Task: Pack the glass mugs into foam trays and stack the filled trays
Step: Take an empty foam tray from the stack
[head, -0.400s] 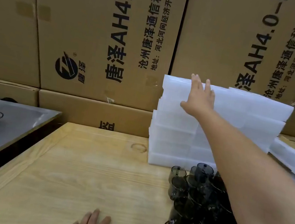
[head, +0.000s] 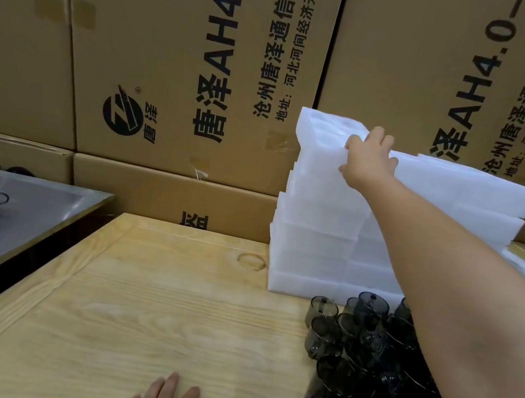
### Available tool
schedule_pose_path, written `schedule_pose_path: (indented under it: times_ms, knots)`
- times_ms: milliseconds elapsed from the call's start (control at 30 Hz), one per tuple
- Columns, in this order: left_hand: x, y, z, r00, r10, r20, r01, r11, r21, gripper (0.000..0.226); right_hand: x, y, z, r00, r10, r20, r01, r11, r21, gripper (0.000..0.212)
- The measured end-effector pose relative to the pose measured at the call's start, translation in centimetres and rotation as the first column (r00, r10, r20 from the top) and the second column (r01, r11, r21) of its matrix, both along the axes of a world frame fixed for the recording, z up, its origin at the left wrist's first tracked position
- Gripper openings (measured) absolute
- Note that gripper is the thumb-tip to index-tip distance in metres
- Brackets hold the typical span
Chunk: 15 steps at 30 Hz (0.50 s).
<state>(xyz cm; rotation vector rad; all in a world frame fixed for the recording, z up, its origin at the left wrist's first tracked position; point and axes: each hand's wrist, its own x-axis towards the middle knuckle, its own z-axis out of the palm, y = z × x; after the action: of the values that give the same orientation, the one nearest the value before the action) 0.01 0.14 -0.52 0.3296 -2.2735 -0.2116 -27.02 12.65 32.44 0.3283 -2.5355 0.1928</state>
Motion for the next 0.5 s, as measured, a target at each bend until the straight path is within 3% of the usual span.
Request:
schedule_pose_path:
  times_ms: [100, 200, 300, 333, 367, 400, 433, 500]
  knots:
    - [0.7, 0.3, -0.2, 0.968, 0.010, 0.253, -0.026, 0.998, 0.059, 0.054, 1.5, 0.4, 0.8, 0.998, 0.038, -0.044, -0.040, 0.998, -0.052, 0.037]
    - [1.8, 0.6, 1.0, 0.891, -0.083, 0.447, -0.015, 0.978, 0.210, 0.062, 4.6, 0.8, 1.4, 0.978, 0.166, -0.122, -0.181, 0.975, -0.125, 0.033]
    - [2.8, 0.2, 2.0, 0.863, -0.056, 0.502, -0.042, 0.982, 0.182, 0.064, 9.5, 1.8, 0.8, 0.908, 0.389, -0.155, -0.409, 0.903, -0.132, 0.033]
    - [2.9, -0.2, 2.2, 0.896, -0.113, 0.430, -0.025, 0.954, 0.300, 0.058, 11.5, 2.2, 0.1, 0.873, 0.466, -0.143, -0.483, 0.868, -0.114, 0.033]
    - [3.2, -0.5, 2.5, 0.932, -0.213, 0.292, 0.027, 0.846, 0.532, 0.047, 13.6, 2.6, -0.8, 0.837, 0.533, -0.121, -0.544, 0.835, -0.083, 0.032]
    - [3.7, -0.6, 3.4, 0.956, -0.283, 0.073, 0.129, 0.633, 0.763, 0.035, 15.7, 2.9, -1.9, 0.802, 0.589, -0.099, -0.595, 0.802, -0.048, 0.030]
    - [4.3, -0.9, 4.4, 0.961, -0.249, -0.124, 0.219, 0.404, 0.888, 0.026, 17.8, 3.2, -3.2, 0.767, 0.638, -0.073, -0.640, 0.768, -0.015, 0.029]
    - [5.5, -2.5, 6.0, 0.932, -0.065, -0.356, 0.355, -0.033, 0.934, 0.022, 21.9, 3.6, -6.2, 0.682, 0.731, -0.004, -0.730, 0.682, 0.036, 0.027]
